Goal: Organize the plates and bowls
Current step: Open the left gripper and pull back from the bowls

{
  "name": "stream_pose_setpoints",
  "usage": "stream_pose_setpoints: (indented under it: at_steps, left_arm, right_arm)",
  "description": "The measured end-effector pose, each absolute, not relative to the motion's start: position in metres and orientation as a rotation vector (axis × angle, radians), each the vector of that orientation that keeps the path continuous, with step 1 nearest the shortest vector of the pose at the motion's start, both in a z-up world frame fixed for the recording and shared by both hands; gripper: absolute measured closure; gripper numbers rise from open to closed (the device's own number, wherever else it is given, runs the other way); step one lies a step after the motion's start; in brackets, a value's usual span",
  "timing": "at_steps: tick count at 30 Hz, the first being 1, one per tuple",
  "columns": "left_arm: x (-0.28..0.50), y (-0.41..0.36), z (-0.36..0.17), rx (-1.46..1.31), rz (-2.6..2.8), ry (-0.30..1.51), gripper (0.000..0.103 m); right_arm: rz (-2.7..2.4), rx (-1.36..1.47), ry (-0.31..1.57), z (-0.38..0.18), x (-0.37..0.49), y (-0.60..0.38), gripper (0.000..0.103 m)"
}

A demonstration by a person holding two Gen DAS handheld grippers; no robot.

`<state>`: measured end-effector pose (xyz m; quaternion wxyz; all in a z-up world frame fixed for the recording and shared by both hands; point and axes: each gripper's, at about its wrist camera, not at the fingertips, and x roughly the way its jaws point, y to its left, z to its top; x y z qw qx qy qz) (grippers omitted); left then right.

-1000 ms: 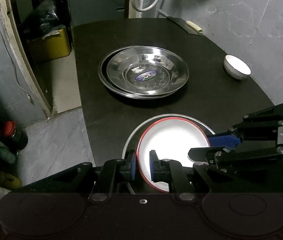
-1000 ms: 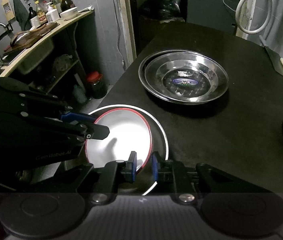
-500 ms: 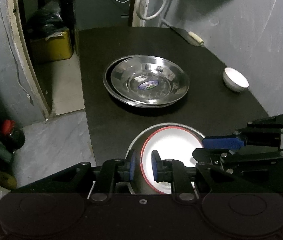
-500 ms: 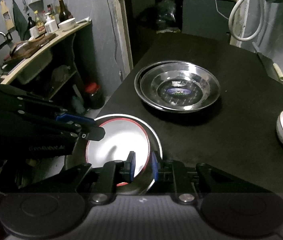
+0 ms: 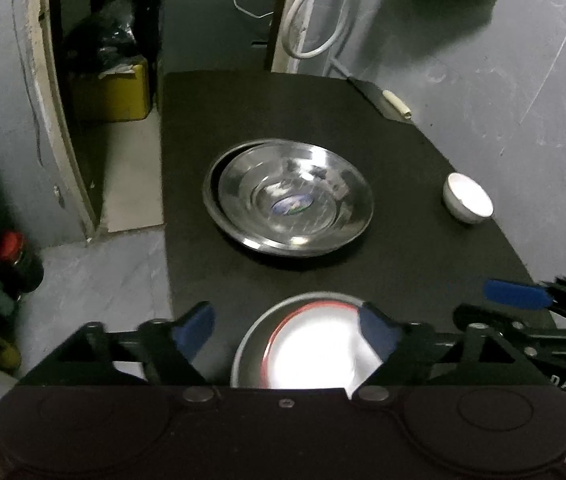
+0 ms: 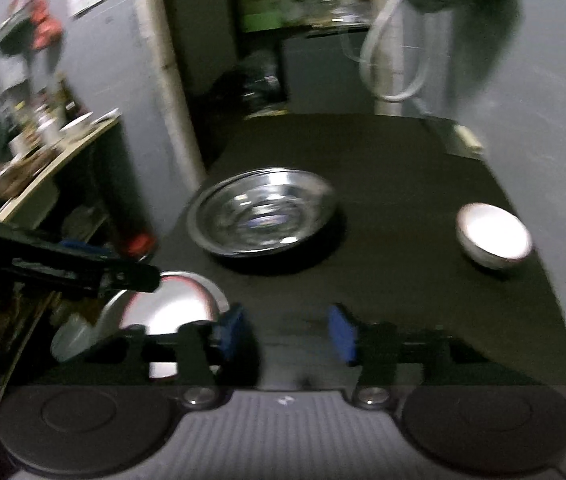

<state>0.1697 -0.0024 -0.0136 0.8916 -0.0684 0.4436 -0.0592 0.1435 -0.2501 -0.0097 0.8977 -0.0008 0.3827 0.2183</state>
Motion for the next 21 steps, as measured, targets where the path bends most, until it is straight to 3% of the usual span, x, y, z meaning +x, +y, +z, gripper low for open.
stream_pose_setpoints:
  at_steps: [3,7,21]
  left_arm:
    - [0.181,-0.012,-0.012,-0.129,-0.124,0.91,0.002]
    - [0.2,-0.027,-0.01,-0.096,-0.134,0.884,0.001]
    - [0.275,-0.089,-0.011,0.018,-0.188,0.878,0.001]
  right_arm:
    - [0.384,0.043,0.792,-0.012,0.149,-0.269,0.017]
    - [0.318,0.074,0.8,-0.019,0.157,-0.288,0.003]
    - [0.067,0.302,0.797,-0.047,0.216,-0.36,0.0]
